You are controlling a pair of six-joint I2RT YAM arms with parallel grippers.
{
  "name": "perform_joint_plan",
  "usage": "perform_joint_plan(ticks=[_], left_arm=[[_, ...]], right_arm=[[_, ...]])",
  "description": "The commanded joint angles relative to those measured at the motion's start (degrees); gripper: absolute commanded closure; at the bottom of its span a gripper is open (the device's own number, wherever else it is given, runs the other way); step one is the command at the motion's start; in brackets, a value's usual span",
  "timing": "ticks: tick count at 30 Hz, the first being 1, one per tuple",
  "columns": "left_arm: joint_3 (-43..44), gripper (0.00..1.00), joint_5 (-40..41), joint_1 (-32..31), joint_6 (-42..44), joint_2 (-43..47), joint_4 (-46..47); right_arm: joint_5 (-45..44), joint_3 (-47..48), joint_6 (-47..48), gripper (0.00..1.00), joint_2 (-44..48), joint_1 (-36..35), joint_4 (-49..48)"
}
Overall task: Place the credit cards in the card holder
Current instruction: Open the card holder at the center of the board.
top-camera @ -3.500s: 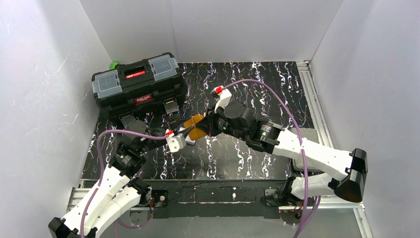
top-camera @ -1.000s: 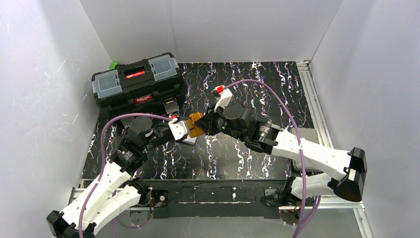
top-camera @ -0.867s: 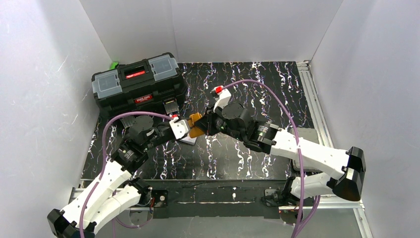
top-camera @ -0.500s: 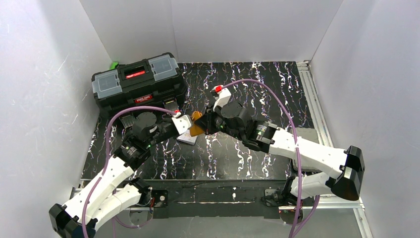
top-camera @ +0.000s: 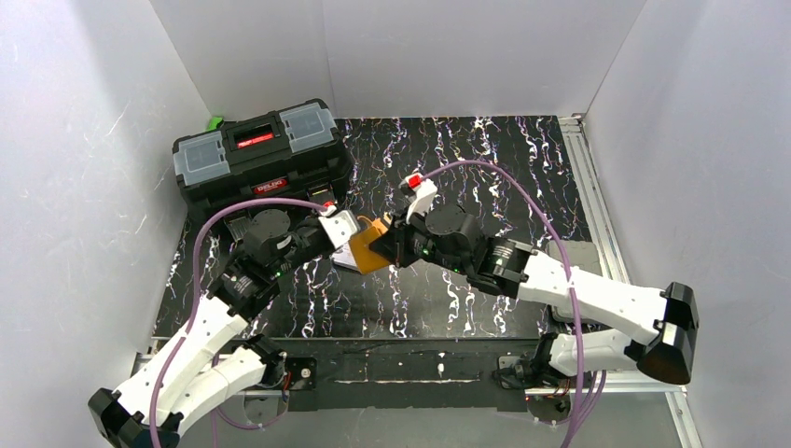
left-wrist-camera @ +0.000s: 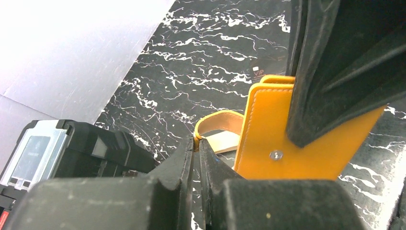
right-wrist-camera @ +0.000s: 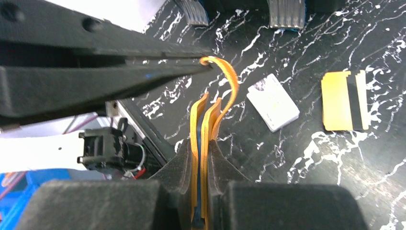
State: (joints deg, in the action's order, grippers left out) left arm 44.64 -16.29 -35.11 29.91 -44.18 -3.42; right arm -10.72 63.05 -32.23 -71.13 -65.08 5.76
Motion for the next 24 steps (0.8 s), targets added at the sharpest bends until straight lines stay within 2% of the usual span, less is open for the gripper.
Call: perform_joint_plan(ticks=[1,3,6,7,10,13,18,20,24], left_arm=[[2.9,1.00,-0.8,-0.3,0.5,2.8,-5.5],[3.2,1.00,-1.2,-0.3,0.6,3.3,-7.2],[3.5,1.00,-3.2,-0.3,0.0,3.6,-8.7],[3.9,1.00,-4.1,-0.3,-0.1,3.5,-9.2],[5.9,1.00,-7.5,-0.3,-0.5,2.7,-12.1],[8.1,1.00,-10.7,-0.3,-0.1,1.6,-15.7],[9.9,1.00,-13.0,-0.3,2.6,0.7,-21.2],[10.1,1.00,-13.2,-0.4,2.6,0.7,-22.2],[11.0,1.00,-13.6,-0.3,2.9,0.1,-23.7]], right_arm=[[3.2,-3.6,5.3,0.99,4.8,-0.2,-1.5],[5.0,-6.1,7.2,0.99,6.3,-0.2,-1.8],[8.7,-11.7,10.1,0.99,8.9,-0.2,-9.0],[9.8,-13.5,11.0,0.95,9.6,-0.2,-11.5],[13.6,-17.3,13.7,0.59,10.9,-0.2,-16.6],[13.4,-17.0,15.3,0.41,11.4,-0.3,-16.0],[11.1,-15.4,20.2,0.31,14.4,-0.2,-11.2],[7.6,-15.4,21.1,0.26,16.2,-0.1,-11.1],[6.0,-14.7,21.6,0.24,16.3,0.0,-10.2]])
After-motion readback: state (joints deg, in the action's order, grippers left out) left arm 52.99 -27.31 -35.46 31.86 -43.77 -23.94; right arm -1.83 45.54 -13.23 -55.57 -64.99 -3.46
